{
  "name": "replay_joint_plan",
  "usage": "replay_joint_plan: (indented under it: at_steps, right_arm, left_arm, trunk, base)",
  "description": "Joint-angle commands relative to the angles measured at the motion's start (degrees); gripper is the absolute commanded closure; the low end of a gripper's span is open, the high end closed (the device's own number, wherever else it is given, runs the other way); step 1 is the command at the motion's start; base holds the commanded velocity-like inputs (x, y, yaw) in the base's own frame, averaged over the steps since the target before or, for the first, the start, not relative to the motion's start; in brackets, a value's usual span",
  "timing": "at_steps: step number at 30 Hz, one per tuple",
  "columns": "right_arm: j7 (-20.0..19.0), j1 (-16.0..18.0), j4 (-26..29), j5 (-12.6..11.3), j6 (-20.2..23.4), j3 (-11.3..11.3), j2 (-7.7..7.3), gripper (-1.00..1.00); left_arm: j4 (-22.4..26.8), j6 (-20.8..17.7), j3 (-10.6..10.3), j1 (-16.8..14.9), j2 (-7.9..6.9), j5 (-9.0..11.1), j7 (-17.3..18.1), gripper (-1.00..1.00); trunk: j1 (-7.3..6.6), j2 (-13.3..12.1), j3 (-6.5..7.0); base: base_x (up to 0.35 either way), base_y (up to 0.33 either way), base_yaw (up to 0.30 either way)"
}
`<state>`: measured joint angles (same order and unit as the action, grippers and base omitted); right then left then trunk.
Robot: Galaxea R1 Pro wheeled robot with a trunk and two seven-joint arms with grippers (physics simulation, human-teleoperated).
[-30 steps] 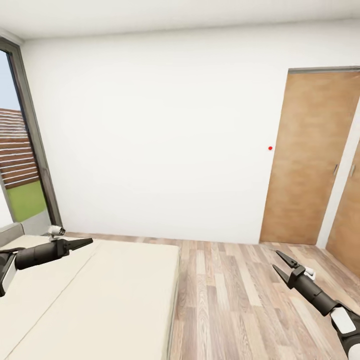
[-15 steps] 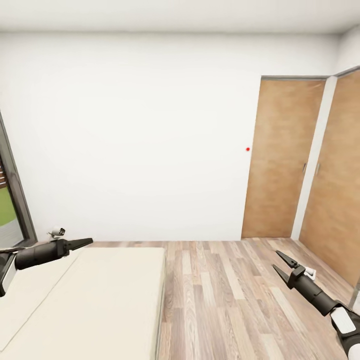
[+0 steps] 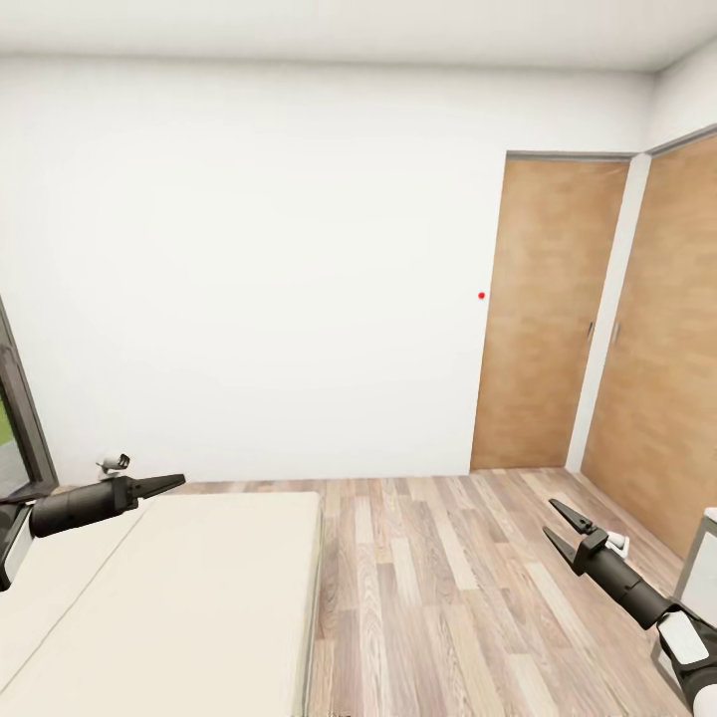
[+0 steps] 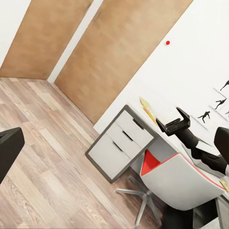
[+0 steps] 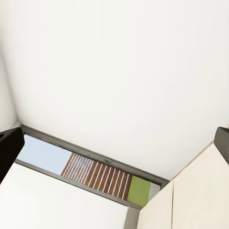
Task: Put all the toys in the child's room - the three board games (two on the bed and one on the table), the two jigsaw puzzles on the table, and the tennis ball on the table - inside the toy box on the table in the child's room.
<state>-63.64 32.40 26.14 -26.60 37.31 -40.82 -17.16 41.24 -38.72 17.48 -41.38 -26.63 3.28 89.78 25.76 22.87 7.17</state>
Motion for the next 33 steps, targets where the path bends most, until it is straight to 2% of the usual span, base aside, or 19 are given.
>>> replay_joint_plan:
  at_steps: [1, 13, 33]
  right_arm:
    - [-0.08, 0.03, -0.04, -0.12, 0.40, -0.14, 0.00, -1.00]
    - [0.00, 0.03, -0.04, -0.12, 0.40, -0.11, 0.02, -1.00]
    - [0.02, 0.03, 0.46, -0.04, 0.40, 0.03, 0.19, -1.00]
  left_arm:
    - [-0.01, -0.61, 0.01, -0.02, 0.00, -0.03, 0.22, -1.00]
    - [-0.01, -0.68, 0.01, -0.02, -0.02, -0.03, 0.22, -1.00]
    - [-0.01, -0.73, 0.01, -0.02, -0.02, -0.03, 0.22, -1.00]
  trunk:
    - [0.02, 0.05, -0.11]
    - [0.02, 0.05, -1.05]
    - [0.02, 0.05, -1.38]
  base:
    - [-0.003, 0.001, -0.010]
    - [-0.001, 0.000, -0.003]
    - [0.000, 0.000, 0.000]
